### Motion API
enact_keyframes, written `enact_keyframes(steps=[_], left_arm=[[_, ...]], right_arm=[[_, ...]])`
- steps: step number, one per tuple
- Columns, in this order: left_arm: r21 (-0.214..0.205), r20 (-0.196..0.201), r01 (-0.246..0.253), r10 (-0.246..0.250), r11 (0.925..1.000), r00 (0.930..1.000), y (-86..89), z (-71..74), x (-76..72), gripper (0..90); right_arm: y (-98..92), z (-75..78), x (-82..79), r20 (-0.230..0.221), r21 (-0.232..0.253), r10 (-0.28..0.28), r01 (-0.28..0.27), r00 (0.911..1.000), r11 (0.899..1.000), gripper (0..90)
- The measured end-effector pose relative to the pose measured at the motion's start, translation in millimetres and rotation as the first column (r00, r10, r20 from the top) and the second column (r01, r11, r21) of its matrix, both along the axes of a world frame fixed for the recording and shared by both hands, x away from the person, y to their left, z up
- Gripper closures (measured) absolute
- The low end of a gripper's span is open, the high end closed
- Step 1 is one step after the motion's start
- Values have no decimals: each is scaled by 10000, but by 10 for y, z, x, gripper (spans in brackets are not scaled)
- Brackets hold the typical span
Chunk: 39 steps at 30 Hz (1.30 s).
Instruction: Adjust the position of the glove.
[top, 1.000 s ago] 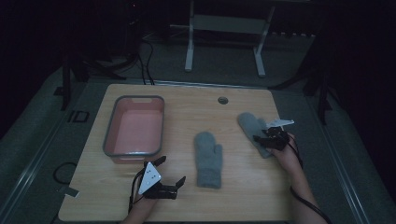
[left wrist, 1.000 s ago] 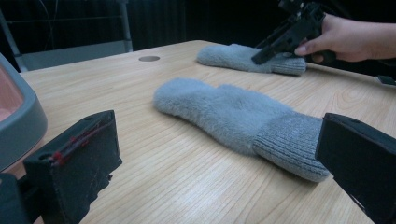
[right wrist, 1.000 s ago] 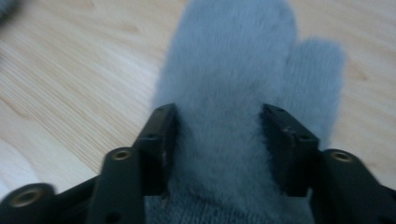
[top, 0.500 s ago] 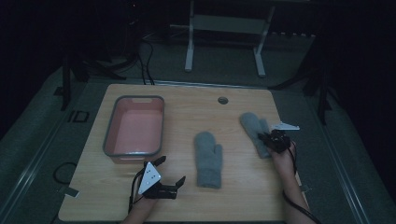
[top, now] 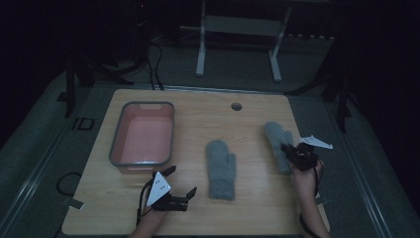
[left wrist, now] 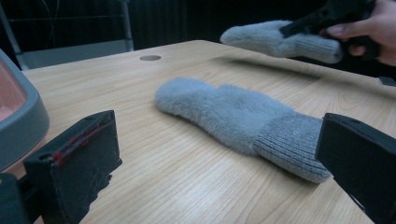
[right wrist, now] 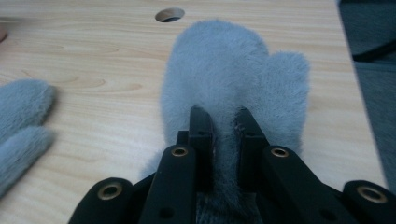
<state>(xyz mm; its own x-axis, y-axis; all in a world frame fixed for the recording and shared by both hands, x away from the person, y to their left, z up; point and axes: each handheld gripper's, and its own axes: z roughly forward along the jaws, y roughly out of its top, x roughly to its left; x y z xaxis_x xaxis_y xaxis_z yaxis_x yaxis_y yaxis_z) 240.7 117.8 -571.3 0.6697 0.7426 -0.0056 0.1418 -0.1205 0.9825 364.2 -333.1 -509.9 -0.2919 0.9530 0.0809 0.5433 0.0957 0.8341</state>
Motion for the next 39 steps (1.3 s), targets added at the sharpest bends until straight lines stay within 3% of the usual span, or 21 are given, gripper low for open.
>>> enact_keyframes(steps=[4,8,13,19,22,24,26,33,35,36,38,39], left_arm=[[29,-6,-13,13,10000,10000,-4,1,0,2],[60,4,15,-15,10000,10000,-8,1,-1,2],[46,-8,-1,1,10000,10000,-8,1,0,2],[41,-32,58,-58,10000,10000,-10,2,1,2],[66,-36,57,-57,10000,10000,-13,2,1,2],[78,-27,53,-53,10000,10000,-16,2,-1,2],[78,-28,53,-53,10000,10000,-17,2,-1,2],[61,-32,56,-55,10000,10000,-18,2,0,2],[81,-39,66,-65,9999,10000,-15,2,2,2],[77,-49,68,-68,9999,10000,-15,2,3,2],[55,-58,89,-89,9999,9999,-14,2,4,2],[59,-58,86,-85,9999,9999,-14,2,4,2]], right_arm=[[46,62,-198,-359,53,-653,655,9972,9978,808],[84,120,-386,-323,34,-1395,1397,9897,9902,805],[157,111,-575,-324,-54,-1806,1806,9830,9835,803],[191,-27,-667,-570,-131,-1652,1647,9846,9862,804],[192,-174,-665,-1097,-179,-1589,1579,9812,9873,803],[133,-294,-645,-1580,358,-1677,1753,9731,9839,801],[123,-336,-635,-1686,401,-1629,1720,9721,9843,798],[160,-352,-643,-1511,131,-1495,1532,9771,9881,718],[158,-295,-656,-1389,258,-1261,1309,9822,9911,575],[160,-220,-664,-1061,278,-979,1013,9895,9945,467],[157,-173,-664,-985,251,-829,858,9917,9960,461],[128,-80,-665,-742,371,-405,433,9964,9984,431]])
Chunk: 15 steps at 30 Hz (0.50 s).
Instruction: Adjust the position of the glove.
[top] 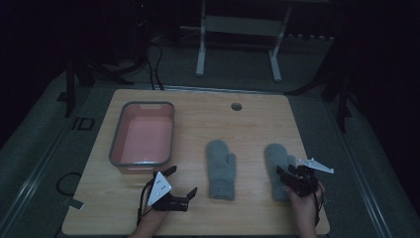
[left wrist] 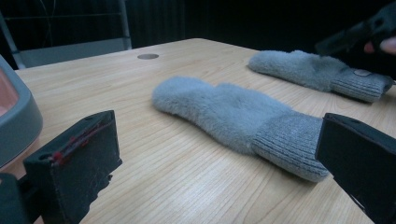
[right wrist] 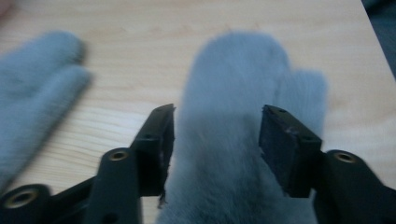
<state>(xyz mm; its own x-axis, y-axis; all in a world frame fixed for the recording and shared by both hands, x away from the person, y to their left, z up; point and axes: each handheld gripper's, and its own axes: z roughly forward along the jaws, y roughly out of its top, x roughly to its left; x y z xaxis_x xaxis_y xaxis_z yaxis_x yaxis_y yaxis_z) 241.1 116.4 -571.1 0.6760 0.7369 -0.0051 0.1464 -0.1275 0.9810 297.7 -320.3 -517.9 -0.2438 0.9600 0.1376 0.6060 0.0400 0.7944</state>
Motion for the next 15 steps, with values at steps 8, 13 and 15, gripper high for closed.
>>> enact_keyframes(steps=[8,13,15], left_arm=[[-23,-30,0,0,10000,10000,-3,0,0,2],[-22,-56,-13,13,10000,10000,-3,1,3,2],[-24,-52,-12,12,10000,10000,-2,1,4,2]], right_arm=[[-67,-31,49,-303,-1090,591,-621,9978,9921,423],[-102,-136,93,-358,-1034,499,-534,9981,9932,433],[-69,-198,110,-405,-1336,618,-667,9973,9888,434]])
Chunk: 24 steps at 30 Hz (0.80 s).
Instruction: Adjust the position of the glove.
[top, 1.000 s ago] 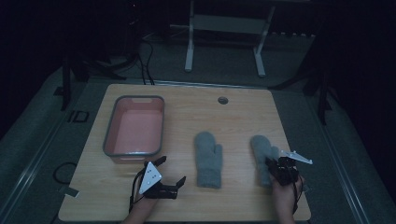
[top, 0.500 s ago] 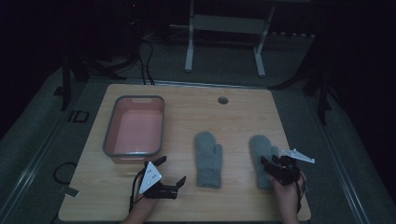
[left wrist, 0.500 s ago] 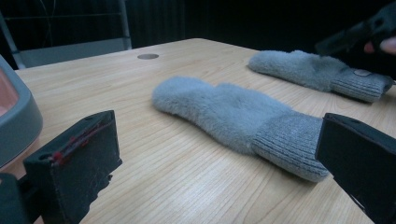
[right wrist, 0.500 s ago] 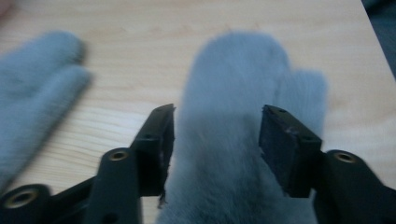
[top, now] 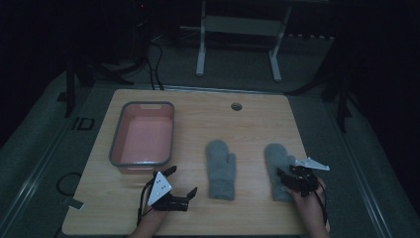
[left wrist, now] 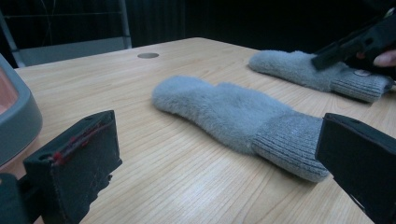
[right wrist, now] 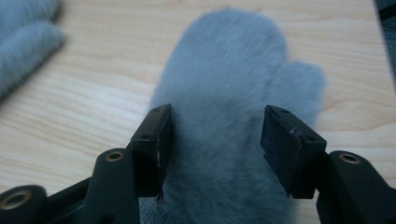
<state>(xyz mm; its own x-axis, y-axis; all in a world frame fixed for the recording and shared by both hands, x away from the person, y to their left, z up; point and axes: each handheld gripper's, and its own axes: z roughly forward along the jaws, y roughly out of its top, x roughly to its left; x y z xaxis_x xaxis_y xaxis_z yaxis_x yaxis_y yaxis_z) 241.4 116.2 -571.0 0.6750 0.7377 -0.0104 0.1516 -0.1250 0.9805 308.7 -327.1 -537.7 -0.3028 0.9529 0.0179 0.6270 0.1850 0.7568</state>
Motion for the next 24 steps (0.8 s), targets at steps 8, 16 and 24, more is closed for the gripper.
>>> enact_keyframes(steps=[8,16,24], left_arm=[[9,0,25,-25,10000,10000,0,0,0,2],[-6,-5,-13,13,10000,10000,2,0,0,2],[-42,-30,-17,17,10000,10000,4,0,2,2]], right_arm=[[102,-143,-2,106,-662,279,-272,9996,9974,677],[224,-45,-52,338,-593,-425,445,9985,9973,799],[438,253,-82,595,436,-1038,1013,9928,9939,802]])
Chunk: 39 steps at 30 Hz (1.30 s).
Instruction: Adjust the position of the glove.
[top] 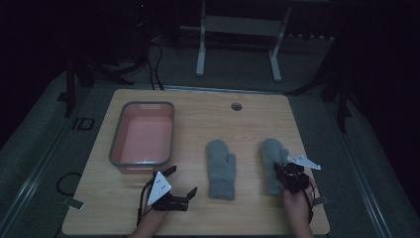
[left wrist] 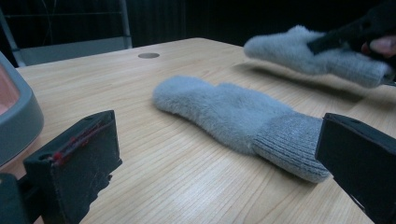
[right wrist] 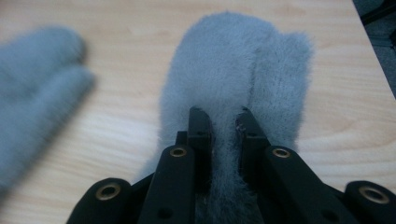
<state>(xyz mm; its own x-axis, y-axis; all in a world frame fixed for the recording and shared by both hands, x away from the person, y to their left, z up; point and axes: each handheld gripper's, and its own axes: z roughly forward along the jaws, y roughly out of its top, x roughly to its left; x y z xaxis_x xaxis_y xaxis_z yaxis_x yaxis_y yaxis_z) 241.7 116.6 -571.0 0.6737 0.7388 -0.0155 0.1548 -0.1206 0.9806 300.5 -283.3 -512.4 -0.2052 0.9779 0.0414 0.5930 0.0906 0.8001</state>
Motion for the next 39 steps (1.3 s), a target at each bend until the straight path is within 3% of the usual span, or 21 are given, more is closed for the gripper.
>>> enact_keyframes(steps=[8,14,27,34,39], left_arm=[[32,48,9,-9,10000,10000,-3,-1,-4,2],[21,36,20,-20,10000,10000,-3,0,-3,2],[21,42,45,-45,10000,10000,-3,-1,-5,2],[9,39,79,-79,10000,10000,2,0,-4,2],[7,36,105,-105,9999,9999,3,0,-6,2]], right_arm=[[243,226,-77,371,458,88,-105,9993,9989,804],[529,378,-130,532,811,524,-566,9972,9951,804],[1119,341,-112,25,1513,1366,-1354,9906,9792,803],[1376,308,-105,-161,1602,1746,-1698,9845,9724,802],[1521,257,-117,-227,1383,1929,-1880,9809,9724,801]])
